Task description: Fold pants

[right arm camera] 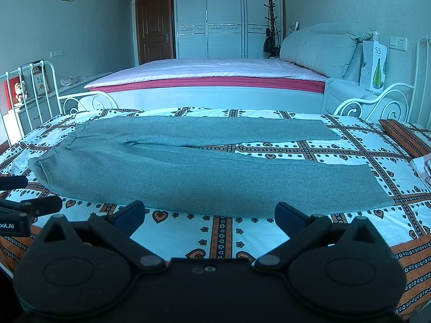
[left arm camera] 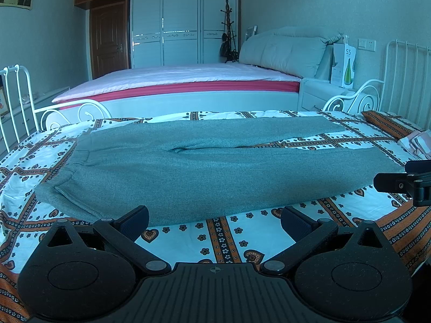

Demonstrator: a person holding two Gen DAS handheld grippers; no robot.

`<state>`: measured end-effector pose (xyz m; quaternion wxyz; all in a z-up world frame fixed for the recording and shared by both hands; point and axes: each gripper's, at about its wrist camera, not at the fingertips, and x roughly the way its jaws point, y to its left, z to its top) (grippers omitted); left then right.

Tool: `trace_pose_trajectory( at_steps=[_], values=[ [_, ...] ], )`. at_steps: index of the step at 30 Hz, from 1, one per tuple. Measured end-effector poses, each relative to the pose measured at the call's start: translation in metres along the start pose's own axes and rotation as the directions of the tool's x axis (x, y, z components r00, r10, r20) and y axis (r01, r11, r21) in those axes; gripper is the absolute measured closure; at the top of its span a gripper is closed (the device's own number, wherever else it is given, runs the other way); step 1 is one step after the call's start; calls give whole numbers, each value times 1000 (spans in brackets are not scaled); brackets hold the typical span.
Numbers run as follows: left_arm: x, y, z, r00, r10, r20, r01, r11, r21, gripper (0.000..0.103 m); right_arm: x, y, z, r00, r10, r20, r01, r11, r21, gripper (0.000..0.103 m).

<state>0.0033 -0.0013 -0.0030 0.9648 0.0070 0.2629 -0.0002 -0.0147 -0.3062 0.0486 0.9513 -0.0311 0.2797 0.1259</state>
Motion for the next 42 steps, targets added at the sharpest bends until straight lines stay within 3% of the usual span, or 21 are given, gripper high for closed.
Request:
trace_pose_trajectory(
  at_steps=[28,35,39,42],
  values=[
    [-1,4,6,1000,-10,2,10,1000,-10,0,2,1,-1,1000,17,-4,-16,1000,12,6],
    [21,52,37,1000,17,-18,-19,995,-95,0,13,-12,20,998,66,11,-66,998,19,6],
    [52,81,55,998,36,-42,-36,999,-7,0,37,-18,39,997,77,24,-78,997,22,7],
    [79,112,71,996,83,-41,-81,995,63,0,62,-19,56,995,97,23,-97,995,2,16]
  ],
)
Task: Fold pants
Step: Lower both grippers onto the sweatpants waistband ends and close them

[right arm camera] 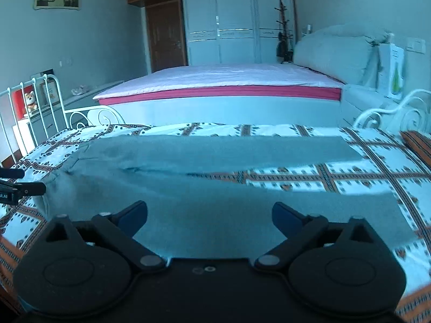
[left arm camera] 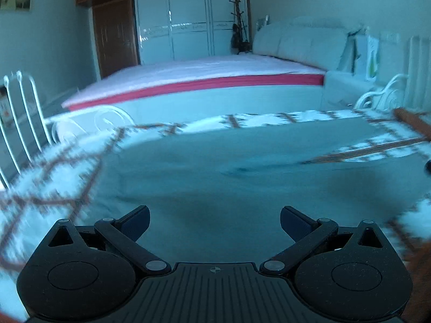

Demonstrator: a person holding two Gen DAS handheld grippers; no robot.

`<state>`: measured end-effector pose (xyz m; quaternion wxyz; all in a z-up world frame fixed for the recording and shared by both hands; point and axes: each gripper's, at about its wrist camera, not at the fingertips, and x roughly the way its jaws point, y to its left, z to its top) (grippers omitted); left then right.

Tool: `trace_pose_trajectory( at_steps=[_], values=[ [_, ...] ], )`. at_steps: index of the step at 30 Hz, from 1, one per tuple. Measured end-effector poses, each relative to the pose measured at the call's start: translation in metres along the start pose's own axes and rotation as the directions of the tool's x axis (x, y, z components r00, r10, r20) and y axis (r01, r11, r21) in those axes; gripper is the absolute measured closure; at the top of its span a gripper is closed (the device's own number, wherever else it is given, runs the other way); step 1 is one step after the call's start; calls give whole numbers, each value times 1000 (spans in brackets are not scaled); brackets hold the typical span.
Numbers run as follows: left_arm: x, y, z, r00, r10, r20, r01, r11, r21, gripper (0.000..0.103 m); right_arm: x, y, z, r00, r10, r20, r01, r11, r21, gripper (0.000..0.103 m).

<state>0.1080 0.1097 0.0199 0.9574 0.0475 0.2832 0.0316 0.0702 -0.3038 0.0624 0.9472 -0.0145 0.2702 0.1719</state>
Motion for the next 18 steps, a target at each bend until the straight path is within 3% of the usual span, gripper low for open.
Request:
trace_pose_trajectory(
  at_steps=[4,5,6,7,10,14,18],
  values=[
    [50,66,30,998,56,-24,-56,998,1,0,45,-2,30,999,38,7,-37,998,-52,26],
    [66,85,39,997,74,-34,-74,997,0,7,57,-2,38,999,50,10,-49,997,-64,27],
    [82,103,45,994,95,-48,-95,995,-8,32,73,-3,48,998,61,11,-60,995,-83,29],
    [101,123,51,991,110,-82,-113,993,-35,40,89,-2,56,998,67,9,-66,993,-98,30],
    [161,171,59,984,113,-135,-130,983,-129,41,144,-1,84,995,104,0,-103,988,-112,33],
    [235,200,69,973,140,-186,-168,975,-145,41,232,11,115,991,125,-36,-130,979,-155,39],
    [288,208,73,962,141,-234,-172,978,-122,41,307,28,125,984,147,-100,-163,970,-179,53]
  ],
)
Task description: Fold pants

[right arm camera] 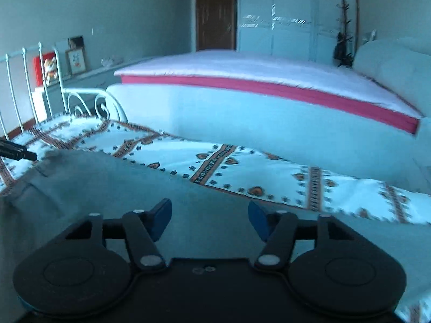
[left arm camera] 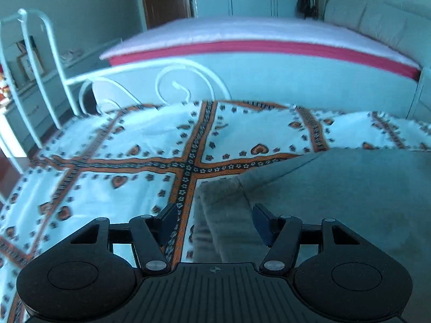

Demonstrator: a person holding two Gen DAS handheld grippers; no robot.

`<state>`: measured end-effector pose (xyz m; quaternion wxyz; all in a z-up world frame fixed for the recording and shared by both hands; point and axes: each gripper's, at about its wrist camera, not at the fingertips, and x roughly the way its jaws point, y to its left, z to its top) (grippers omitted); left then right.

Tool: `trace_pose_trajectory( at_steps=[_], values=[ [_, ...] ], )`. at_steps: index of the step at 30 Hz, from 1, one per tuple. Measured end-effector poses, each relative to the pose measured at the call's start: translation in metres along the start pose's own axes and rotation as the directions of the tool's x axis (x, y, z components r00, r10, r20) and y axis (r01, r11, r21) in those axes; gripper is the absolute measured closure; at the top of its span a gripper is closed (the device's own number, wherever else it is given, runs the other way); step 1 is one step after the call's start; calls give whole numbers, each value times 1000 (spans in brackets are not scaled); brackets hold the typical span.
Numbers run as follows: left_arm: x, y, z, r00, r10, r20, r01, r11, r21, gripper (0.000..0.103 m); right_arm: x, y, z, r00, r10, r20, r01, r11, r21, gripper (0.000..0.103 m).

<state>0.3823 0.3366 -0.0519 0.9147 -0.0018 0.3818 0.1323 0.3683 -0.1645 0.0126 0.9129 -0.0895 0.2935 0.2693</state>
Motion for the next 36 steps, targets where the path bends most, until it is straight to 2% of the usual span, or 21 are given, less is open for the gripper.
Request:
trace_pose_trajectory(
  at_steps=[3,10,15,18,21,22,23,24,25,26,27,31,36],
  values=[
    [25,-4,8,1000,7,-18,-7,1000,23,41,39,8,7,999,17,-29,-18,999,-37,56],
    [55,-14,21,998,-41,-40,42,998,47,41,98,15,19,996,37,-77,-45,993,-105,57],
    [59,-13,28,996,-81,-42,83,995,49,41,126,16,22,988,59,-145,-81,985,-155,60],
    [68,-13,27,991,-99,-85,105,992,69,41,135,13,25,984,70,-165,-102,975,-195,60],
    [78,-14,22,990,-108,-88,114,992,58,41,150,11,24,972,77,-221,-125,969,-214,61],
    [81,-14,20,990,-113,-86,117,992,50,43,151,10,24,970,94,-226,-141,969,-202,71],
    [82,-15,18,989,-128,-80,133,990,56,53,151,10,24,966,113,-231,-158,969,-189,78],
    [81,-15,18,986,-151,-70,155,986,54,65,150,12,23,966,119,-231,-165,968,-190,93],
    [80,-14,18,983,-171,-60,174,983,51,74,148,16,23,966,113,-231,-162,965,-204,100],
    [77,-14,19,983,-180,-45,182,982,55,80,146,20,23,969,100,-228,-152,963,-223,102],
    [73,-14,19,983,-181,-29,182,981,63,81,144,23,24,971,91,-222,-144,961,-237,103],
    [52,-8,23,978,-209,27,207,976,70,82,115,26,33,983,88,-160,-125,963,-239,103],
    [-2,3,29,958,-257,123,247,965,92,83,50,36,42,991,100,-87,-121,951,-283,103]
  ],
)
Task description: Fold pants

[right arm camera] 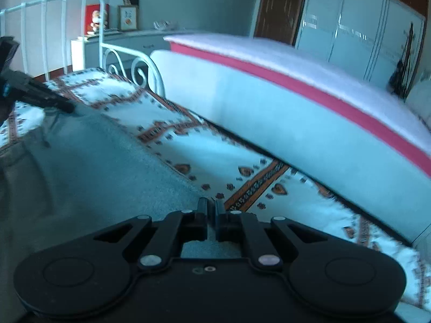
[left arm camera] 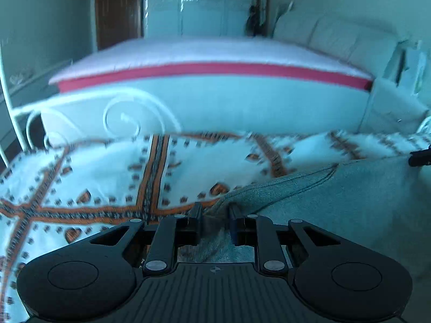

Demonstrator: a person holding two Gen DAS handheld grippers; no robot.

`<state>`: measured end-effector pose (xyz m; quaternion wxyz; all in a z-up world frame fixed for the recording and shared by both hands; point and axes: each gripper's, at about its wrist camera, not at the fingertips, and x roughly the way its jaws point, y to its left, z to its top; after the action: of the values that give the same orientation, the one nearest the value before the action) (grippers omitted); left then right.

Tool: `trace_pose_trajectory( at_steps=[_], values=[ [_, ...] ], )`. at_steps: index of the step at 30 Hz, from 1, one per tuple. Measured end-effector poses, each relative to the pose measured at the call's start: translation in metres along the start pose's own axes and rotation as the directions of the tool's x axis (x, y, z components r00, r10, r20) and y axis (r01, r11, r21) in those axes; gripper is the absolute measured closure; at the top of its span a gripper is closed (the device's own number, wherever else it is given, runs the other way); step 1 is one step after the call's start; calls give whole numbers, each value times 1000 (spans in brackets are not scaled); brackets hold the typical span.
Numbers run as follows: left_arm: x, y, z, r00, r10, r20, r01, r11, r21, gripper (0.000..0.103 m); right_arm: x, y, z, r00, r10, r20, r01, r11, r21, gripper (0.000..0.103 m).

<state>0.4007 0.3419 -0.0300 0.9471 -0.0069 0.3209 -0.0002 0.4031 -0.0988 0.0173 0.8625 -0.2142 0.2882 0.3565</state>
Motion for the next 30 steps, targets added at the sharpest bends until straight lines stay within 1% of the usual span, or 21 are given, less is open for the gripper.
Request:
trace_pose_trajectory(
  at_steps=[2,5,7,8,11,14,16,18,20,21,22,23,24,25,27,30],
  values=[
    [-30,-4,0,999,-21,46,21,1000,0,83,-27,11,-1,1000,-6,23,7,1000,-19,103],
    [-77,-11,-12,992,-46,115,48,999,-12,83,-74,33,-11,998,-25,55,28,998,-60,103],
    [-107,-16,-26,987,-59,151,63,998,-27,83,-102,50,-20,997,-35,73,41,996,-81,103],
    [-123,-21,-36,985,-57,166,61,998,-20,83,-118,60,-26,995,-43,86,51,994,-92,103],
    [-160,-31,-64,983,-54,178,58,998,-17,83,-155,95,-45,993,-65,103,79,987,-141,103],
    [-187,-33,-99,986,-58,158,64,997,-33,83,-179,132,-69,993,-72,98,90,977,-193,103],
    [-196,-34,-126,991,-54,124,60,997,-40,83,-188,154,-89,995,-61,83,76,976,-203,103],
    [-199,-35,-157,996,-38,76,41,998,-41,82,-187,174,-111,998,-37,49,46,978,-201,103],
    [-198,-37,-183,1000,-14,22,15,999,-49,82,-174,189,-132,999,8,-39,-15,983,-186,102],
    [-201,-36,-193,1000,-9,14,10,998,-68,81,-167,196,-142,997,10,-80,-25,981,-194,103],
    [-206,-36,-198,1000,3,14,-2,995,-104,81,-168,198,-148,998,2,-70,-16,981,-191,101],
    [-209,-36,-201,1000,14,8,-13,991,-136,80,-172,197,-150,999,-5,-50,-4,987,-163,99],
    [-214,-37,-203,1000,25,7,-23,986,-166,79,-178,195,-150,999,-17,-30,13,992,-122,91],
    [-219,-37,-204,999,45,8,-42,978,-203,78,-184,191,-149,999,-36,-6,36,997,-73,81],
    [-226,-36,-210,998,61,0,-59,956,-286,76,-194,179,-146,998,-53,34,52,998,22,73],
    [-231,-34,-216,999,39,4,-34,913,-407,76,-209,169,-150,996,-61,64,49,985,164,74]
  ],
)
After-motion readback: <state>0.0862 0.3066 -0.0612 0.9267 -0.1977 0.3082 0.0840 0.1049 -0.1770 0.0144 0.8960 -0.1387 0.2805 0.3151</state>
